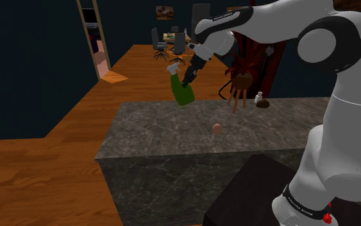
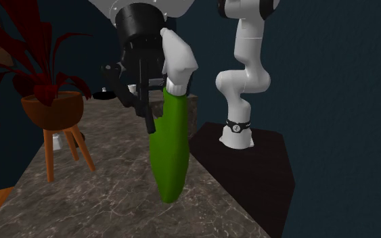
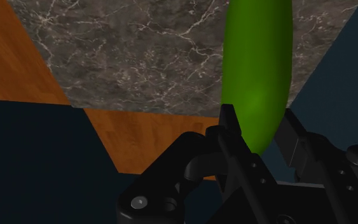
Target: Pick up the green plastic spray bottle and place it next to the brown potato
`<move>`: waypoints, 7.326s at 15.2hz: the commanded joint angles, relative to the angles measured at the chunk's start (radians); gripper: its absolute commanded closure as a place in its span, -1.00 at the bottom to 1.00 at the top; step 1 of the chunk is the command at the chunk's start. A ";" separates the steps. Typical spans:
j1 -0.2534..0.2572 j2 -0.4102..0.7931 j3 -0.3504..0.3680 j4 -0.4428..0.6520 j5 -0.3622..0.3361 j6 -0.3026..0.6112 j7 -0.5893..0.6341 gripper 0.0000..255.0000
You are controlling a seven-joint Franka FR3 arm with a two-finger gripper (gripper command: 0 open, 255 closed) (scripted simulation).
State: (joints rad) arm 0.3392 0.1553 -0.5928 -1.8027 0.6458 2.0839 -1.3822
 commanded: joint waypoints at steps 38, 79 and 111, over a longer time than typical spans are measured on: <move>-0.173 -0.069 -0.146 0.125 -0.056 -0.311 -0.162 1.00; -0.959 0.603 -0.190 0.586 0.277 -0.639 -0.858 1.00; -1.011 0.666 -0.176 0.614 0.296 -0.626 -0.903 -1.00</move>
State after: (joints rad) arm -0.6494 0.8110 -0.7711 -1.2301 0.9419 1.4838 -2.2947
